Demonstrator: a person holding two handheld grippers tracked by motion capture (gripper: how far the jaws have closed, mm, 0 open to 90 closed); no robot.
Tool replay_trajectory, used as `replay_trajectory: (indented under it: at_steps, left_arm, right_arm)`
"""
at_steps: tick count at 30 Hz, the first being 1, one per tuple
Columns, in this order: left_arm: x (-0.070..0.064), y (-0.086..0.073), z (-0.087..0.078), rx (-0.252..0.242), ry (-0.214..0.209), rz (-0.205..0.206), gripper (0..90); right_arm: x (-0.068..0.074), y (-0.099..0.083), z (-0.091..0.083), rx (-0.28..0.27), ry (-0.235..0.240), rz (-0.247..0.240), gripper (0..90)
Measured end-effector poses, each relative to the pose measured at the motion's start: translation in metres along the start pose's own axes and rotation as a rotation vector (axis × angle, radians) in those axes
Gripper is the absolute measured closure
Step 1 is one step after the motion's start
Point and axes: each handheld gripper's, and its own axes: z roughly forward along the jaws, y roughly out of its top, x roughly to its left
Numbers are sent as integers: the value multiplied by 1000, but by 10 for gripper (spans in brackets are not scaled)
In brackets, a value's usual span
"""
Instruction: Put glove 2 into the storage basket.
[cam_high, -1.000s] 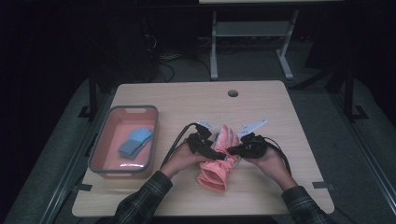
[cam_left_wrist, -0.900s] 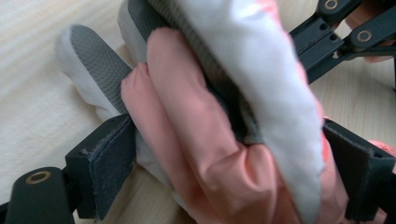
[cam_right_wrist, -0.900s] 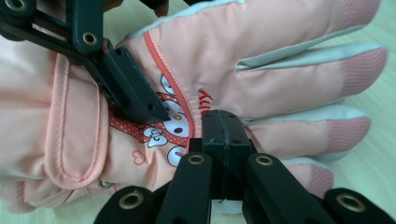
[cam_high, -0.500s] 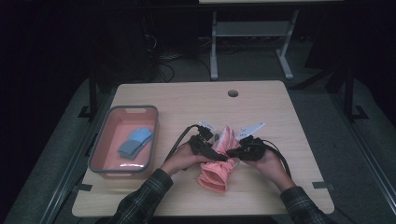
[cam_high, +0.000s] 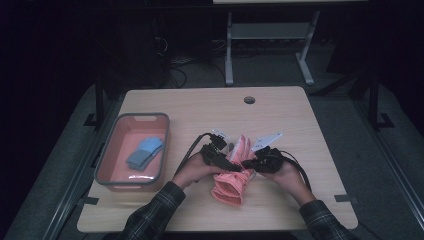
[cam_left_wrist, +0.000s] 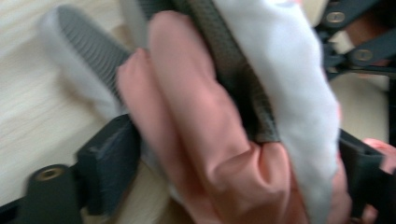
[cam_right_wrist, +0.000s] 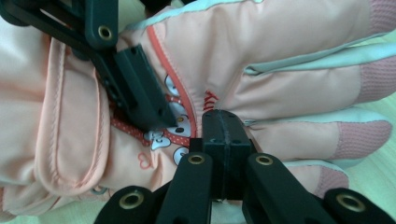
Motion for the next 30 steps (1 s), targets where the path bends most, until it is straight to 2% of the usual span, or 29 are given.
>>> replay_trajectory:
  at_steps: [1,3,6,9,13,14,17,21,24,25,28,29,30]
  left_arm:
    - [2,0,-1,7,-7,-26,134]
    - [2,-1,-2,1,-2,-39,140]
    - [1,-1,0,-5,-2,-30,139]
    - [0,1,3,9,-31,-3,156]
    - [4,0,3,1,-83,-6,272]
    - [5,0,3,2,-91,-12,272]
    - [10,-1,2,-2,-116,-37,353]
    - [14,-1,0,0,-130,-39,482]
    - [16,-2,-1,-12,-137,-40,545]
    - [15,-1,-2,-13,-136,-44,563]
    - [15,-1,-3,-21,-136,-44,591]
    - [14,-1,-4,-19,-135,-36,591]
    - [13,-1,-5,-20,-134,-32,596]
  right_arm:
    - [1,0,0,-4,-4,-3,900]
    - [2,0,0,-5,-7,0,900]
    - [1,-1,1,-6,-5,-7,900]
    - [1,0,1,2,-3,-7,900]
    - [2,0,3,2,-2,-6,900]
    - [2,0,3,2,-2,-6,900]
    - [1,1,5,1,-7,-15,900]
    - [2,1,6,1,-12,-15,900]
    - [1,1,4,-8,0,-8,899]
    - [0,1,2,-12,9,-13,873]
    - [-4,0,-8,-63,60,27,682]
    - [-5,-1,-11,-71,68,45,647]
    - [-5,-3,-17,-85,55,51,601]
